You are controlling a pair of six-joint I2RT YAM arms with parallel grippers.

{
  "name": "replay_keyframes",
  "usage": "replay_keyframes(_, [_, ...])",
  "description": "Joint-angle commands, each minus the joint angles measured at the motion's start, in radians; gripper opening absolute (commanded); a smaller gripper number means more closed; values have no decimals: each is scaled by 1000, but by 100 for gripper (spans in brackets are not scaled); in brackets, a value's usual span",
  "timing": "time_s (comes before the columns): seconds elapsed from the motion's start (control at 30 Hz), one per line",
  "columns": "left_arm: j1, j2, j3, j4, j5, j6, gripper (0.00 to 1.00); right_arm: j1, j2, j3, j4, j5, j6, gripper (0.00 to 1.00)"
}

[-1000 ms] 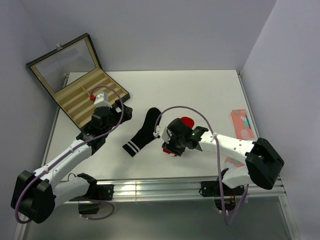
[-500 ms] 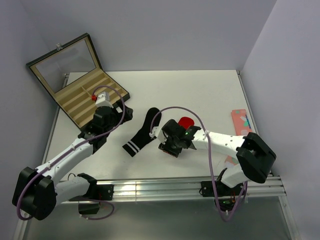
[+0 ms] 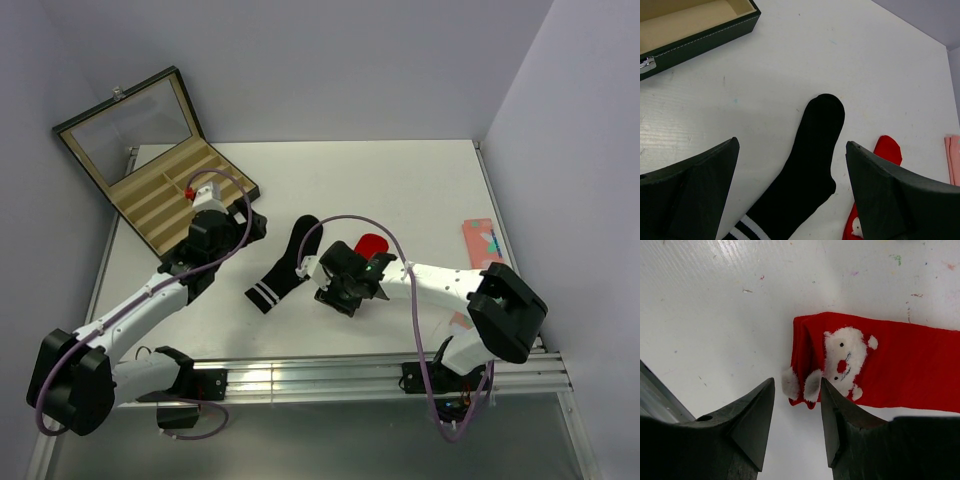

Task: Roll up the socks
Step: Roll the sock at the center of the board.

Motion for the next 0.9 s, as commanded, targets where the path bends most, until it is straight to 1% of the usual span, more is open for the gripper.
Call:
replay_keyframes(0.0, [-2,5,47,6,-3,-5,94,12,7,37,4,19,14,49])
replay_keyframes(0.6, [-2,37,37,32,3,-11,94,15,79,43,15,35,21,47])
replay_keyframes(0.7, [-2,41,37,38,3,-10,94,17,89,45,16,40,21,45])
replay_keyframes(0.87, [-3,51,35,44,6,-11,94,15,90,42,39,74,15,32])
